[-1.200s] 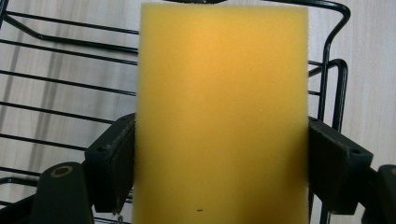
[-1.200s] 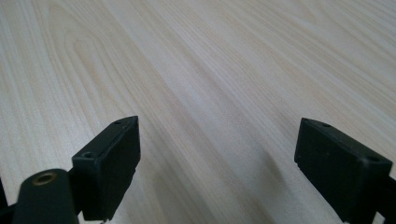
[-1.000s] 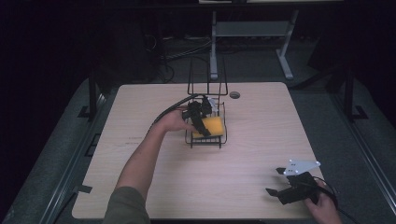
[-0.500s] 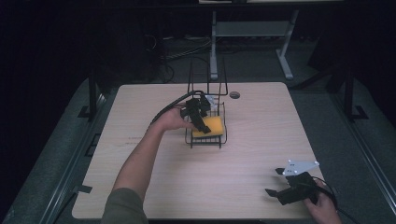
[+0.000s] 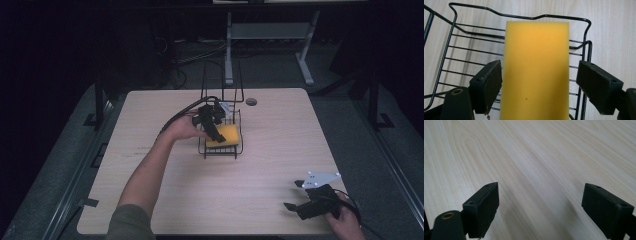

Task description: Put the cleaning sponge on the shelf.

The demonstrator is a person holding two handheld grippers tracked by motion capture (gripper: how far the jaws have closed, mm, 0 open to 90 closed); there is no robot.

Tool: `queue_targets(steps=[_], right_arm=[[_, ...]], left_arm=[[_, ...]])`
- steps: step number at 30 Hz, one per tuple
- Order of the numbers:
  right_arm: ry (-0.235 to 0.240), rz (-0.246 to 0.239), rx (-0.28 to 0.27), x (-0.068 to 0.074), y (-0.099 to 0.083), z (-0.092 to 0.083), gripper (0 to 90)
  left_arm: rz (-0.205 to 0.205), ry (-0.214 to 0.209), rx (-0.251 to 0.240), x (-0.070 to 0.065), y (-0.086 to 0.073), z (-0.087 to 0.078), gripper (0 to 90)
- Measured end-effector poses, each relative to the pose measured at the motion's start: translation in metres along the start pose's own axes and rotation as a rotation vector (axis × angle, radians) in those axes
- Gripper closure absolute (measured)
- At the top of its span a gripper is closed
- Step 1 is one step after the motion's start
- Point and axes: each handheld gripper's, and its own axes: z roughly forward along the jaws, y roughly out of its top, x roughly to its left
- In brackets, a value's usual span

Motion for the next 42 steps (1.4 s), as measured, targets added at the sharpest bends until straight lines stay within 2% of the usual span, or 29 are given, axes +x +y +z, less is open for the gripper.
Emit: queue_targets(steps=[13, 16, 19, 26, 30, 32, 42], right_arm=[[0.001, -0.005, 0.003, 0.001, 0.0, 0.001, 14.0], [0.003, -0.002, 0.003, 0.002, 0.001, 0.001, 14.0], [0.002, -0.004, 0.003, 0.001, 0.001, 0.001, 14.0], [-0.002, -0.014, 0.006, 0.002, 0.001, 0.001, 14.1], [0.003, -0.011, 0.003, 0.002, 0.002, 0.001, 14.0], [0.007, -0.012, 0.008, 0.003, 0.002, 0.002, 14.0], [0.007, -0.011, 0.007, 0.001, 0.002, 0.001, 14.0]], left_arm=[[-0.004, 0.005, 0.029, -0.003, -0.003, -0.006, 20.1], [0.001, 0.022, 0.021, -0.005, -0.004, -0.007, 20.2], [0.018, 0.019, 0.036, -0.008, -0.003, -0.009, 20.4], [0.02, 0.032, -0.004, -0.016, -0.006, -0.01, 20.7], [0.03, 0.045, 0.007, -0.022, -0.007, -0.011, 20.7], [0.031, 0.054, -0.018, -0.024, -0.009, -0.014, 20.7], [0.017, 0.047, -0.048, -0.032, -0.014, -0.016, 19.7]])
